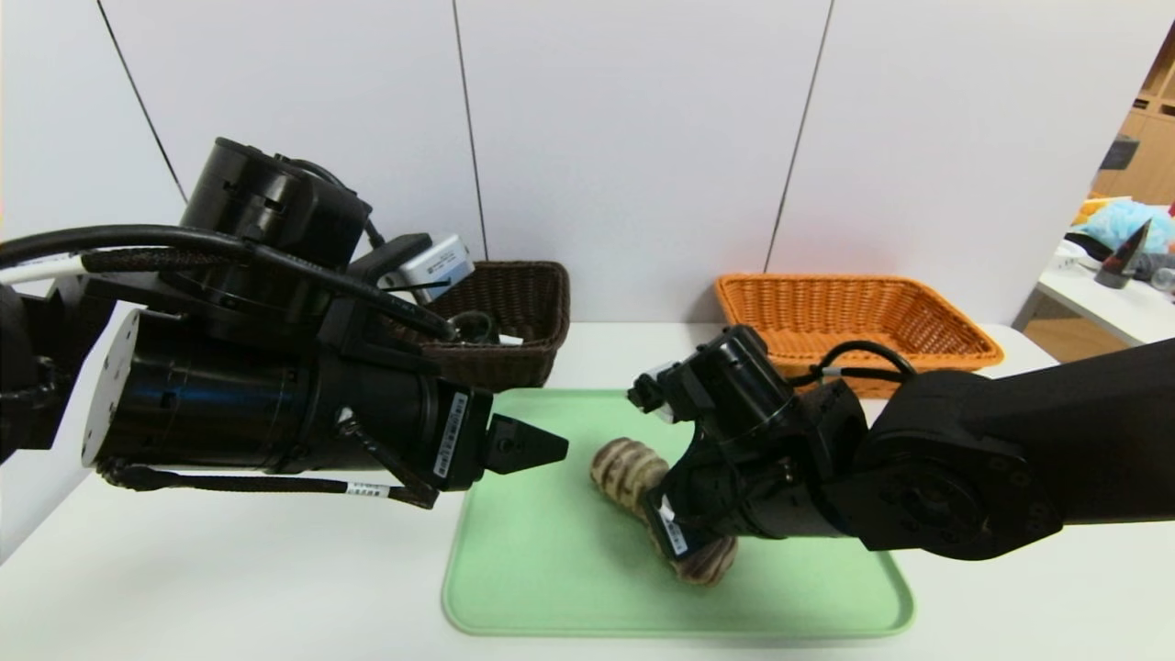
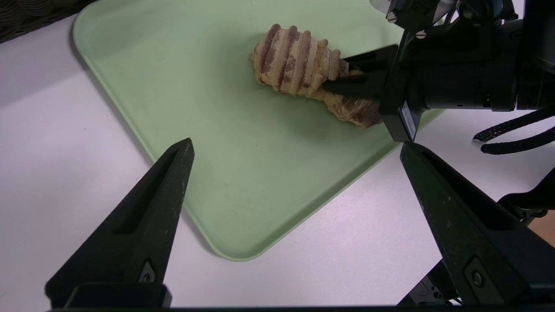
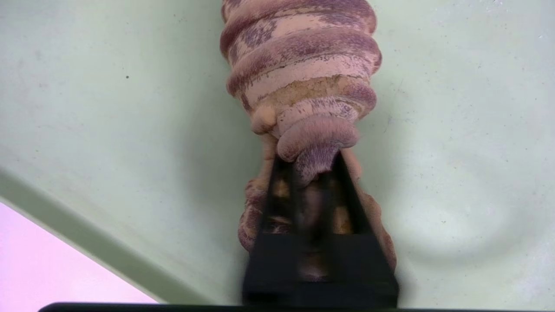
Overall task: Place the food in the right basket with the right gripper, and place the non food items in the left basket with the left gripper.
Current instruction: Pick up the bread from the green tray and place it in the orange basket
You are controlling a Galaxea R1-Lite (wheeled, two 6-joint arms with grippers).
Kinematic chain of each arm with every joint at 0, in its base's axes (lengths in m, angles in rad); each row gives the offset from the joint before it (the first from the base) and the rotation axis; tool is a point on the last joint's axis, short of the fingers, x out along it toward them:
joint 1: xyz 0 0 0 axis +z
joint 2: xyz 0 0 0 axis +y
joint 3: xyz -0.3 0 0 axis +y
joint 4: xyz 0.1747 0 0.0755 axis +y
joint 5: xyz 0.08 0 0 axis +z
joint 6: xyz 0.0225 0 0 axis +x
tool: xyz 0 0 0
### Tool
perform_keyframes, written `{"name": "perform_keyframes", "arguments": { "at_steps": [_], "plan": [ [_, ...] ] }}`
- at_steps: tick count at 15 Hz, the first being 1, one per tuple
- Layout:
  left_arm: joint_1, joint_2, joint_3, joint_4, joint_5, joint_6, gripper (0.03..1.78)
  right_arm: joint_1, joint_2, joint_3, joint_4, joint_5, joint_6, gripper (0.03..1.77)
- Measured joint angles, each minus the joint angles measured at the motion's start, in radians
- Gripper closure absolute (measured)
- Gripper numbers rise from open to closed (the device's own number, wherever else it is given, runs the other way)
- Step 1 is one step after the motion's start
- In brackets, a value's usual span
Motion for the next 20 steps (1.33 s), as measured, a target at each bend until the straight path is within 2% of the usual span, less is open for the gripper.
{"name": "perform_keyframes", "arguments": {
  "at_steps": [4,9,11,16,20],
  "plan": [
    [0.000,-0.009,0.000,0.001,0.000,-0.001,0.12,-0.005,-0.024,0.003,-0.004,-0.002,0.004,1.73],
    [0.000,-0.024,0.003,0.001,0.000,-0.002,0.12,-0.011,-0.094,0.063,-0.141,-0.003,0.000,1.73],
    [0.000,-0.031,0.004,0.002,0.000,-0.003,0.12,-0.035,-0.143,0.082,-0.157,-0.002,0.000,1.73],
    [0.000,-0.041,0.007,0.002,0.000,-0.002,0.12,-0.169,-0.270,0.106,-0.160,0.001,-0.001,1.73],
    [0.000,-0.045,0.007,0.002,0.000,-0.004,0.12,-0.317,-0.337,0.103,-0.160,0.009,-0.004,1.73]
  ]
}}
